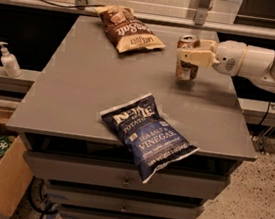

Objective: Place orange can upright

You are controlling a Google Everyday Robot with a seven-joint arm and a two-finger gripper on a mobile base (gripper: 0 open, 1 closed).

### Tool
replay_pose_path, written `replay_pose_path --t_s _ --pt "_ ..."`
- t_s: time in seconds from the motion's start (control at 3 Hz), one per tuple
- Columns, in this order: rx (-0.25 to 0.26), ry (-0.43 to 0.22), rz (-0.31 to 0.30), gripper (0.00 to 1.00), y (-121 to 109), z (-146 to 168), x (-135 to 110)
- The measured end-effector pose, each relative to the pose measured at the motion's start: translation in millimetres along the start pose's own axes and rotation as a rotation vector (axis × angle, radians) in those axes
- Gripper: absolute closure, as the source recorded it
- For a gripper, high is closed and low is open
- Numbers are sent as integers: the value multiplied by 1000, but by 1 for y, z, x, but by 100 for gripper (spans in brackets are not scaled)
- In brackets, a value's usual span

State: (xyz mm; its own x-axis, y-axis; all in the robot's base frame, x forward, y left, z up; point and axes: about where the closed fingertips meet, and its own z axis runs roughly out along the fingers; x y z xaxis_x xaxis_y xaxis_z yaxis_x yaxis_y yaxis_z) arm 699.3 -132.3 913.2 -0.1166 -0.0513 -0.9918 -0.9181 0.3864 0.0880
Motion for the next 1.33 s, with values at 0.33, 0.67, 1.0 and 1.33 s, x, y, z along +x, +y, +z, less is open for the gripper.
replay_pose_path --t_s 0.33,0.67,1.0,1.33 --pt "-32 -40 -45 100 -2 -2 13" --pt "-60 -54 -77 81 -2 -7 26" --pt "-64 -49 -78 59 -1 -8 27" --pt "-64 -49 -78 35 -1 -8 26"
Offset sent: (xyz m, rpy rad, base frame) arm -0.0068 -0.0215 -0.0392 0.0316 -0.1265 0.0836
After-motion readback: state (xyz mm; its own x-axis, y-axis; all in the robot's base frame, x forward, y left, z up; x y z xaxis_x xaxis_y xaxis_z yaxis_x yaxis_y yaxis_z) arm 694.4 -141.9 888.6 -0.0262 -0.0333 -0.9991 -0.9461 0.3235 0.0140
